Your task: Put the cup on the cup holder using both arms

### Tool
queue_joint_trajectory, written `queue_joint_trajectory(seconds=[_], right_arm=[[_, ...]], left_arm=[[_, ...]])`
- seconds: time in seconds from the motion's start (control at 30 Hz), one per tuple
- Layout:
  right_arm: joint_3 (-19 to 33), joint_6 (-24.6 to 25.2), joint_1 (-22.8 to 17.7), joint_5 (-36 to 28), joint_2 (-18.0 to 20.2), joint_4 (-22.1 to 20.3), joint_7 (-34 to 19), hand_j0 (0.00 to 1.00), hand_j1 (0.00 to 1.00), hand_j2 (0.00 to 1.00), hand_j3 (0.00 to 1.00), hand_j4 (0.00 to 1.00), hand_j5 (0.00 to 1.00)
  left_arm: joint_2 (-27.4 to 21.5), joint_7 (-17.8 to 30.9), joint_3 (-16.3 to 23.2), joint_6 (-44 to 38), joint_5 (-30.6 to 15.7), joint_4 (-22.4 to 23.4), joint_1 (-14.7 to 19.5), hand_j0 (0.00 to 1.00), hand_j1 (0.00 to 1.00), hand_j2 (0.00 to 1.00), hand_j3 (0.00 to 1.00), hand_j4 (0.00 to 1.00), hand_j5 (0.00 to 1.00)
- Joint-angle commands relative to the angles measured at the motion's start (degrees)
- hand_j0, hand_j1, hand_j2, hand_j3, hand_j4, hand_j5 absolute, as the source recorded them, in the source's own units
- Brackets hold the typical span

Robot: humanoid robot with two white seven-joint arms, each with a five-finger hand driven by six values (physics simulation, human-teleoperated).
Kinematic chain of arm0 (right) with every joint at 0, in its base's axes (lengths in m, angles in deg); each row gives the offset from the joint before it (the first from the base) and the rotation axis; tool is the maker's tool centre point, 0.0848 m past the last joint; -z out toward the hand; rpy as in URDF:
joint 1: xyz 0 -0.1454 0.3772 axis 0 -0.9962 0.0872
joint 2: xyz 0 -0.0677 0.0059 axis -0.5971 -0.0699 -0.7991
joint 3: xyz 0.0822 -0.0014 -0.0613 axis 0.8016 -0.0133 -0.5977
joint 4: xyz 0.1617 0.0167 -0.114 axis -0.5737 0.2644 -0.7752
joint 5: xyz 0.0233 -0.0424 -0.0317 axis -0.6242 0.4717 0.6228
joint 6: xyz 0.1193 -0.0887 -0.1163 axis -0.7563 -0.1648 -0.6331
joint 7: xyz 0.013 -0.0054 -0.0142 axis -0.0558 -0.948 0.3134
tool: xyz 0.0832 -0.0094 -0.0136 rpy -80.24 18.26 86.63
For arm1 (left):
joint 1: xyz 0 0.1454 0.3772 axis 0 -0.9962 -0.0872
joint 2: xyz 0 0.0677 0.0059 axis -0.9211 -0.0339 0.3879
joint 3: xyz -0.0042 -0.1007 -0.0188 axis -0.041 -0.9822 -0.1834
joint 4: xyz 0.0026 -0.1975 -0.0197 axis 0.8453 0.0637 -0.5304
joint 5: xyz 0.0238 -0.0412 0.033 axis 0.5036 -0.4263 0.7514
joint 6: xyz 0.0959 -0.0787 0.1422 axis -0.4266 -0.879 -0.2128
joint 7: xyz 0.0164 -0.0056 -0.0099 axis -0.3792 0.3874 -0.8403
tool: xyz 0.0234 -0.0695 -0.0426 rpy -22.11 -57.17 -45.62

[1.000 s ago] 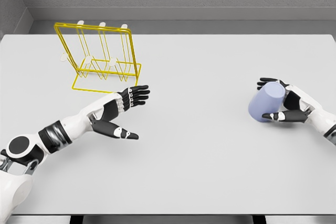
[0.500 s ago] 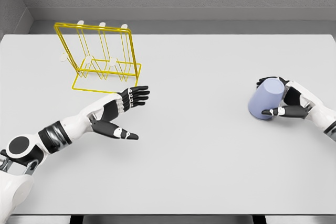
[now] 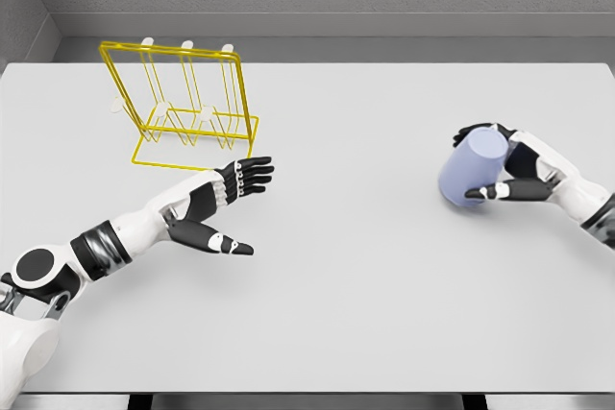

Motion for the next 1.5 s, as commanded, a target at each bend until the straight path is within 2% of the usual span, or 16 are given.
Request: queue_joint_trajectory(seconds=[0.0, 0.47, 1.0, 1.47], right_arm=[[0.08, 0.03, 0.0, -0.36, -0.17, -2.12, -0.01, 0.7, 0.7, 0.7, 0.7, 0.7, 0.7], [-1.68, 0.21, 1.58, 1.83, -5.27, -5.2, -0.01, 0.69, 0.69, 0.69, 0.69, 0.69, 0.69], [-4.66, 0.21, 2.2, 4.73, -11.16, -5.46, -0.01, 0.67, 0.67, 0.67, 0.67, 0.67, 0.67], [-7.3, 0.91, 2.37, 6.75, -13.62, -4.76, -0.01, 0.67, 0.67, 0.67, 0.67, 0.67, 0.67]], left_arm=[[-0.03, 0.0, 0.0, -1.3, -0.33, 0.04, 0.0, 1.0, 1.0, 1.0, 1.0, 1.0, 1.0], [0.23, 0.0, 0.0, -2.53, -0.33, 0.48, 0.0, 1.0, 1.0, 1.0, 1.0, 1.0, 1.0], [1.9, 0.0, 0.09, -2.44, -0.24, 2.15, 1.14, 1.0, 1.0, 1.0, 1.0, 1.0, 1.0], [2.25, 0.0, 0.09, -2.44, -0.33, 2.15, 1.23, 1.0, 1.0, 1.0, 1.0, 1.0, 1.0]])
